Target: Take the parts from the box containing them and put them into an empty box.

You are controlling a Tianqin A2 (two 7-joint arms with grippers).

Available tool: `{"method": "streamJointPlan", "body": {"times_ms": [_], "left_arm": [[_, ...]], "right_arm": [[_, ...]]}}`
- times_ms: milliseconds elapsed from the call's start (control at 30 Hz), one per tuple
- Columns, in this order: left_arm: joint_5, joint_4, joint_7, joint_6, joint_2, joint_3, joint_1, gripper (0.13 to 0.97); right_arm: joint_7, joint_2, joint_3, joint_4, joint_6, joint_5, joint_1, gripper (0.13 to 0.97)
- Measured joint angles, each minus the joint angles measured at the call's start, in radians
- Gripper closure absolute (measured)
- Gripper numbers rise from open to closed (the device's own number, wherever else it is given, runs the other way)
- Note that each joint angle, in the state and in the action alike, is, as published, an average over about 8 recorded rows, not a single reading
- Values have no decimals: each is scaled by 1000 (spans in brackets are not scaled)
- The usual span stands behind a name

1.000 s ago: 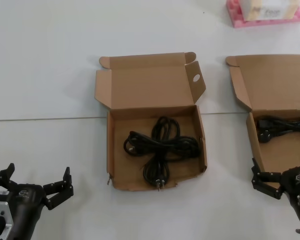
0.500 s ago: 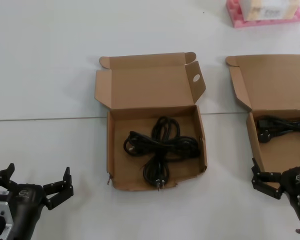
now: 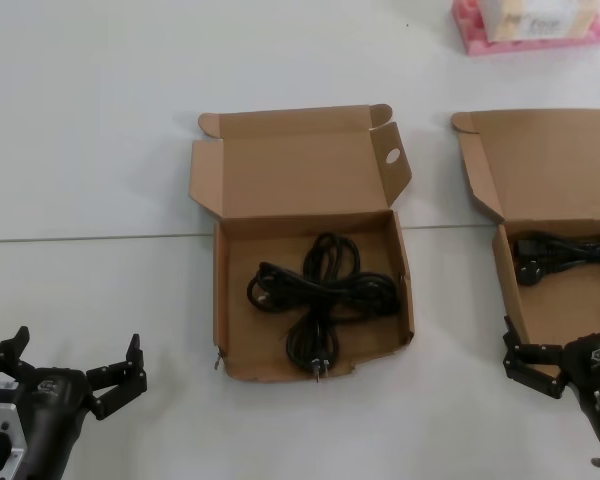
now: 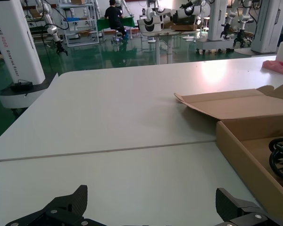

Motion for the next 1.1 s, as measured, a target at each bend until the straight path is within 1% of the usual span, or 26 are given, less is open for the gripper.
{"method": "streamJointPlan", "body": {"times_ms": [1100], "left_arm": [[0, 0, 0, 0, 0, 0, 0, 132]], "right_arm": [[0, 0, 0, 0, 0, 0, 0, 129]]}}
